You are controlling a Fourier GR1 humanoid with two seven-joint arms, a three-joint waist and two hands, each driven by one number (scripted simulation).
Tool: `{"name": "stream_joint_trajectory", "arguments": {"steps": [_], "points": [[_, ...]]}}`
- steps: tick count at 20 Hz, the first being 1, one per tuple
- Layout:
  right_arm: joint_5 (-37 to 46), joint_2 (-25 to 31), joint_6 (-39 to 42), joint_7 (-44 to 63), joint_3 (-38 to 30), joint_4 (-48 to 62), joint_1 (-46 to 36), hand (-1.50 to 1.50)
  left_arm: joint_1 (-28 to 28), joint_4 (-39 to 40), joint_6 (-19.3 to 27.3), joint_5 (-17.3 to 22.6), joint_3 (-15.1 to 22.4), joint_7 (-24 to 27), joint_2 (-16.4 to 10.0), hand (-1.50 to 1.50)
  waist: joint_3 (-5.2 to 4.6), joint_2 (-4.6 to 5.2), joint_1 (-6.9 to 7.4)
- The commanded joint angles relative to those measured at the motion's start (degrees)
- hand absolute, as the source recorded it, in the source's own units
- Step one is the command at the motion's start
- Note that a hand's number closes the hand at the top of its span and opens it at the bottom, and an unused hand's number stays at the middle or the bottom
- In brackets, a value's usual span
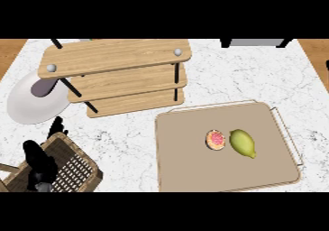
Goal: Pick the cupcake from the tray and place it in the tiered shelf
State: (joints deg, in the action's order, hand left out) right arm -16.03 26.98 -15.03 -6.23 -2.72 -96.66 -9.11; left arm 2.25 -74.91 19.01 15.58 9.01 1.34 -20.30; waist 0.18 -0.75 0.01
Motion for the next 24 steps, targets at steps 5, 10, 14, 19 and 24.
{"name": "stream_joint_trajectory", "arguments": {"steps": [5,10,14,19,24], "points": [[-3.8,4.8,11.7,-7.1,-8.8,5.9,8.3,1.5,-1.5,-4.6,-4.3,1.9,0.4,-10.7,-1.8,0.0,-0.1,0.66,-0.35],[4.3,5.5,7.0,4.3,-3.2,17.4,12.9,1.5,-2.7,-2.5,-9.2,6.8,0.8,-12.7,-2.0,0.0,-0.09,1.05,0.16],[3.0,3.3,14.6,-6.6,-3.4,19.4,13.7,-1.5,-5.1,-4.7,-7.3,6.2,0.8,-17.3,-1.4,0.0,-0.12,0.7,-0.13],[3.1,7.2,22.6,-3.4,-0.3,9.2,17.1,-1.5,-5.1,-0.6,-9.5,7.1,-1.0,-13.7,-1.2,0.0,-0.21,0.65,-0.45],[-0.7,13.1,27.6,9.8,-0.4,-0.9,14.7,-1.5,-7.0,-1.6,-5.7,4.8,1.4,-16.5,1.1,0.0,-0.24,0.67,-0.35]]}}
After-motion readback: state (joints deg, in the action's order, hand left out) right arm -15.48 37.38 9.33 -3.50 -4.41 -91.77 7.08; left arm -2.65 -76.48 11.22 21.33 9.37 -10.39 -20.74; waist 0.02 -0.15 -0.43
